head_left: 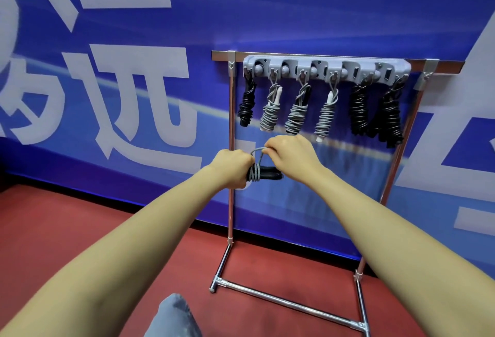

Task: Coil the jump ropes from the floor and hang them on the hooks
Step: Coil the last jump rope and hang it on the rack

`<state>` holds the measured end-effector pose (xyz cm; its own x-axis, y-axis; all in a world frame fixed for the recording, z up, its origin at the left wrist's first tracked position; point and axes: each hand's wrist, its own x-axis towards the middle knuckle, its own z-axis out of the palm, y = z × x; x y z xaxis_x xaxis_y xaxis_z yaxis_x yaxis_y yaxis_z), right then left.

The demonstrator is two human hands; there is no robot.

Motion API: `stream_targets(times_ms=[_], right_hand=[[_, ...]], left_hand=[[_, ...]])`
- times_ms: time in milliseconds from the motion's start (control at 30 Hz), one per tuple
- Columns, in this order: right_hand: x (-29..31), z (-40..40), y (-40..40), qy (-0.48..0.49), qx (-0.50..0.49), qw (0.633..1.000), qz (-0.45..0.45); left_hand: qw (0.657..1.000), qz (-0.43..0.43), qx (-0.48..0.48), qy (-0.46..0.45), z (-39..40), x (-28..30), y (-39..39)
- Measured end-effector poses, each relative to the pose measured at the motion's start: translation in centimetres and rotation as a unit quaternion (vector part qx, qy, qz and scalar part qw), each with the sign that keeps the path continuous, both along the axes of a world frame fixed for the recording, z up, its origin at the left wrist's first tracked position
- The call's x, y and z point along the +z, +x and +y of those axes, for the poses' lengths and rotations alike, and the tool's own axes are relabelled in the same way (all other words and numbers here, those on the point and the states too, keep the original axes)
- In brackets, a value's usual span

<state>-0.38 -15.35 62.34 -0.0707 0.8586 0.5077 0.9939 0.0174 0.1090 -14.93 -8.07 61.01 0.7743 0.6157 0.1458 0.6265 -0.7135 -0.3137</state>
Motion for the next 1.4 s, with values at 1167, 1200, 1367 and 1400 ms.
stream_targets(times_ms=[1167, 1200, 1367, 1400], right_hand=[[-1.6, -1.4, 1.4, -0.033, 0.113, 0.791, 0.600], [-1.4, -1.4, 1.4, -0.016, 0.107, 0.784, 0.612], [-1.0, -1.6, 0.8, 0.041, 0.127, 0.750, 0.648], [-0.9, -1.7, 0.7, 0.049, 0.132, 0.745, 0.652]], left_hand=[[0.802, -0.477, -0.048, -0.357, -1.8, -0.4, 1.2], [0.801, -0.474, -0.057, -0.361, -1.9, -0.6, 1.3], [0.822, -0.464, -0.086, -0.319, -2.7, -1.5, 2.8], [0.830, -0.465, -0.077, -0.297, -2.8, -1.6, 3.1]])
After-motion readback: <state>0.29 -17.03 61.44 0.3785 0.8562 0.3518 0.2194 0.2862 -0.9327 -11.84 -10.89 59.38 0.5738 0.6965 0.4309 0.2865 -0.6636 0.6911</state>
